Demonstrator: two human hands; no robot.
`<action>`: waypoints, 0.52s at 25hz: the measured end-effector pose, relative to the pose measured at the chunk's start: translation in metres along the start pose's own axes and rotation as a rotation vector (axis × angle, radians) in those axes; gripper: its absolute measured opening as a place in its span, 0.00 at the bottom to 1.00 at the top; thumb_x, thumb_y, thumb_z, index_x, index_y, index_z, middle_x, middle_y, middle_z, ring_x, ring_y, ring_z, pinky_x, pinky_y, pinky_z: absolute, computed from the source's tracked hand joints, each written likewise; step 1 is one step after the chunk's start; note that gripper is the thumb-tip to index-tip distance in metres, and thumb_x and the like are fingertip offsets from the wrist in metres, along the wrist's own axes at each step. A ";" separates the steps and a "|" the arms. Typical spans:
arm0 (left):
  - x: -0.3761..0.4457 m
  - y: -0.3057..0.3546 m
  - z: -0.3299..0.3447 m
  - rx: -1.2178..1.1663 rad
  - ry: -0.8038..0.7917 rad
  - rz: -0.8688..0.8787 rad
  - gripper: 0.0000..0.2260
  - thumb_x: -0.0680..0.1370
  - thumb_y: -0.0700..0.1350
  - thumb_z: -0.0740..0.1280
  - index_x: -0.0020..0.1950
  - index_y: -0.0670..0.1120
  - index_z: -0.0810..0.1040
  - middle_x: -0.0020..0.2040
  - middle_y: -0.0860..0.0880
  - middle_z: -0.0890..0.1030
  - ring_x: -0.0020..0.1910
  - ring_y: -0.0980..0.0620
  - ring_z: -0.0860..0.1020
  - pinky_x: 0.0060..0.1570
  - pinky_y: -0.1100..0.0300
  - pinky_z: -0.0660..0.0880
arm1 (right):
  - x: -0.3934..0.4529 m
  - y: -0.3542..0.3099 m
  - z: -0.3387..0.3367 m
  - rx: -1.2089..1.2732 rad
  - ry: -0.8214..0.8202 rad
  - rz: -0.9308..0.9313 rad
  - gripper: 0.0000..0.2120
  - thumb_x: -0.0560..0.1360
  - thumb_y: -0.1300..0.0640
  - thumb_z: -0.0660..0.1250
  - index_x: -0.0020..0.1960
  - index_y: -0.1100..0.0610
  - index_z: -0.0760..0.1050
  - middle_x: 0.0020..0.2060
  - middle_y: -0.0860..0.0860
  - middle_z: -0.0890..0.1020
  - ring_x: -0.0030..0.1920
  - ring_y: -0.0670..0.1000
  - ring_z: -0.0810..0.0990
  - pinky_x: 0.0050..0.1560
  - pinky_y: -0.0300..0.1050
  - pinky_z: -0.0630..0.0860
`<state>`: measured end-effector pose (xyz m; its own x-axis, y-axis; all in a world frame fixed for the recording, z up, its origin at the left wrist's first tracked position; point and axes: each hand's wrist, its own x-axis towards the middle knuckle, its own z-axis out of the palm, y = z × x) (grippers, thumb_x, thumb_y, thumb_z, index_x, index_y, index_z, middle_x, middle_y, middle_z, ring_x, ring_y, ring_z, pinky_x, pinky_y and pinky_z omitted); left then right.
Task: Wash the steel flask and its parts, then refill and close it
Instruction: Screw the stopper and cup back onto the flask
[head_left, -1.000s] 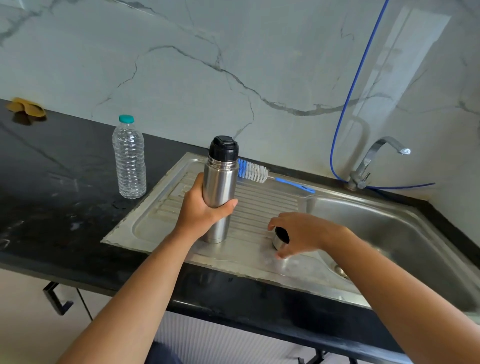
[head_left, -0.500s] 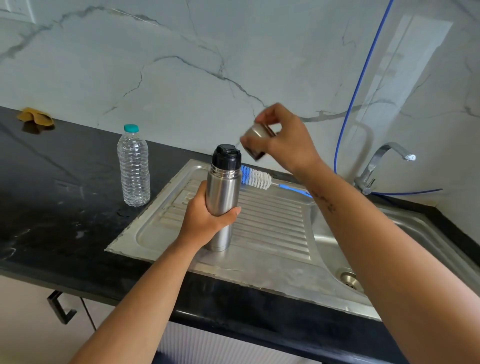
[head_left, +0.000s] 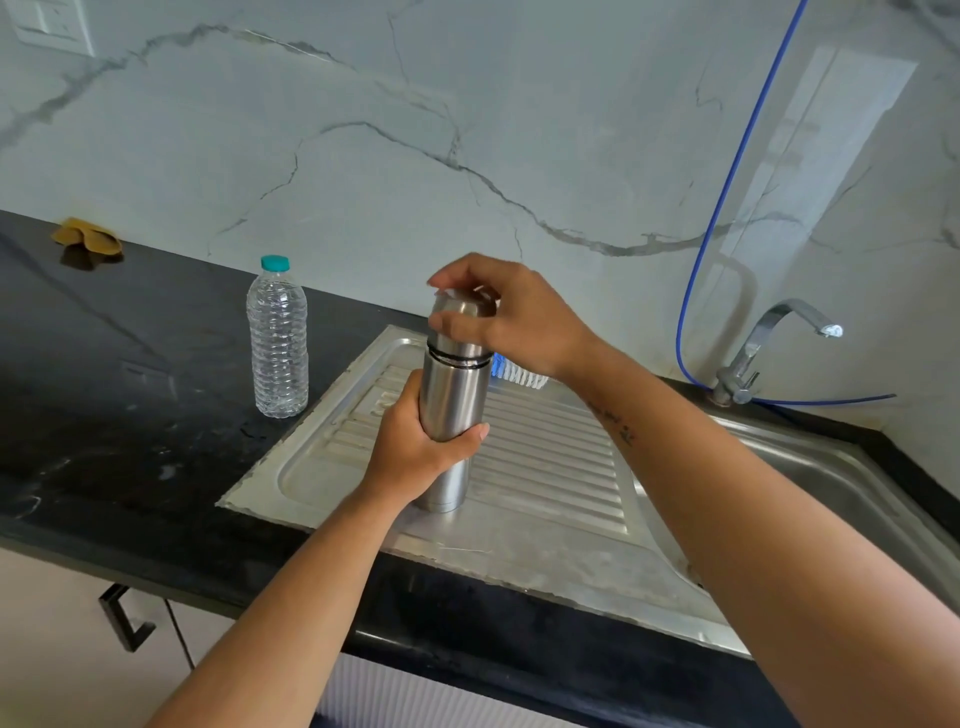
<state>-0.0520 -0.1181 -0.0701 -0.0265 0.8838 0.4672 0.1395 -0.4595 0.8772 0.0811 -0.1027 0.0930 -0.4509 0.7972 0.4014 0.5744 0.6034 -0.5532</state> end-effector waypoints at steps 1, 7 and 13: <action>0.000 0.000 0.000 -0.003 -0.005 0.002 0.30 0.66 0.56 0.79 0.64 0.56 0.73 0.52 0.53 0.82 0.49 0.58 0.82 0.45 0.67 0.80 | -0.001 0.002 -0.001 -0.033 -0.042 -0.009 0.17 0.76 0.50 0.75 0.63 0.49 0.79 0.51 0.43 0.83 0.50 0.42 0.82 0.49 0.31 0.77; 0.000 -0.001 0.001 0.020 -0.002 -0.014 0.30 0.65 0.57 0.79 0.64 0.58 0.72 0.51 0.54 0.82 0.49 0.58 0.82 0.44 0.65 0.81 | 0.007 -0.017 -0.019 -0.335 -0.254 -0.018 0.21 0.73 0.44 0.76 0.61 0.49 0.72 0.43 0.43 0.79 0.41 0.42 0.79 0.37 0.31 0.71; 0.000 -0.001 0.000 0.020 0.002 -0.011 0.28 0.65 0.56 0.79 0.61 0.64 0.71 0.53 0.55 0.82 0.49 0.58 0.82 0.48 0.61 0.81 | 0.019 -0.037 -0.012 -0.673 -0.325 0.146 0.29 0.75 0.28 0.63 0.61 0.52 0.67 0.42 0.48 0.75 0.40 0.47 0.75 0.36 0.43 0.69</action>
<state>-0.0520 -0.1175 -0.0713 -0.0302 0.8888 0.4573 0.1589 -0.4474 0.8801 0.0601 -0.1095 0.1300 -0.4569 0.8871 0.0660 0.8895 0.4564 0.0222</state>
